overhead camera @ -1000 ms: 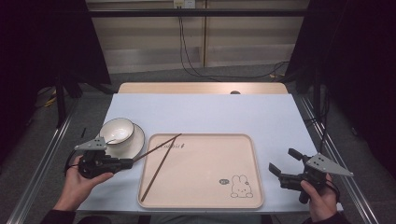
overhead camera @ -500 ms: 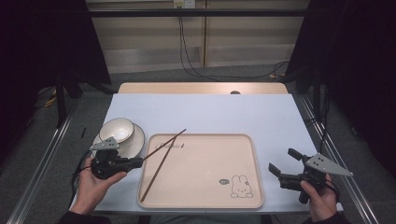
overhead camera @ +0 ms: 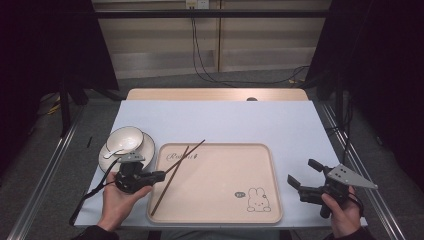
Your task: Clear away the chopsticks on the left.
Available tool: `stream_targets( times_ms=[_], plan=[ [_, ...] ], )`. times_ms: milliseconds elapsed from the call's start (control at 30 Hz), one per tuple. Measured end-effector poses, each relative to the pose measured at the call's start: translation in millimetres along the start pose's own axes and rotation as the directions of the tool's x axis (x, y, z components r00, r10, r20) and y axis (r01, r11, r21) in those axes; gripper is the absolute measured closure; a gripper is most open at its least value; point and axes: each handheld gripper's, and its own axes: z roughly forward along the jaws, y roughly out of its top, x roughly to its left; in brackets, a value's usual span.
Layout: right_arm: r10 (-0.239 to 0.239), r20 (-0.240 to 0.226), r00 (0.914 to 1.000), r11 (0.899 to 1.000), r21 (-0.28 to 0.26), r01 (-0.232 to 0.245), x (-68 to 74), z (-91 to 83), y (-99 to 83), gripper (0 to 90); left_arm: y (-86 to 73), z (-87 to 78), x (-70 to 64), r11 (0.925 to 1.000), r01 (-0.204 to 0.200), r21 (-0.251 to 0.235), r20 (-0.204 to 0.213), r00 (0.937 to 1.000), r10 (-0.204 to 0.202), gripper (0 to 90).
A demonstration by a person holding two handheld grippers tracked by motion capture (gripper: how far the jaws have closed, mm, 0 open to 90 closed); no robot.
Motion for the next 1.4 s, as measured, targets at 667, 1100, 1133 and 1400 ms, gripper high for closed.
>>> stream_targets(
  times_ms=[667,1100,1133,1400],
  plan=[
    [-0.001,-0.003,1.0,1.0,0.001,0.001,0.0,0.0,0.1,4.6,-10.8,16.9,-15.0,0.992,0.116,0.05,-0.097,0.9892,-0.11,84.4],
    [0.002,-0.007,1.0,1.0,0.002,-0.002,0.4,0.5,0.1,4.6,-15.7,29.9,-27.5,0.9895,0.104,0.1,-0.118,0.9887,-0.092,84.3],
    [0.002,-0.008,1.0,1.0,0.002,-0.002,0.5,0.5,0.1,4.6,-15.8,31.8,-28.4,0.9891,0.103,0.106,-0.116,0.9892,-0.09,84.3],
    [-0.001,-0.012,0.9999,1.0,0.007,0.001,0.5,0.5,0.0,4.6,-17.9,36.9,-28.4,0.9876,0.105,0.116,-0.114,0.9893,-0.092,84.2]
  ],
)
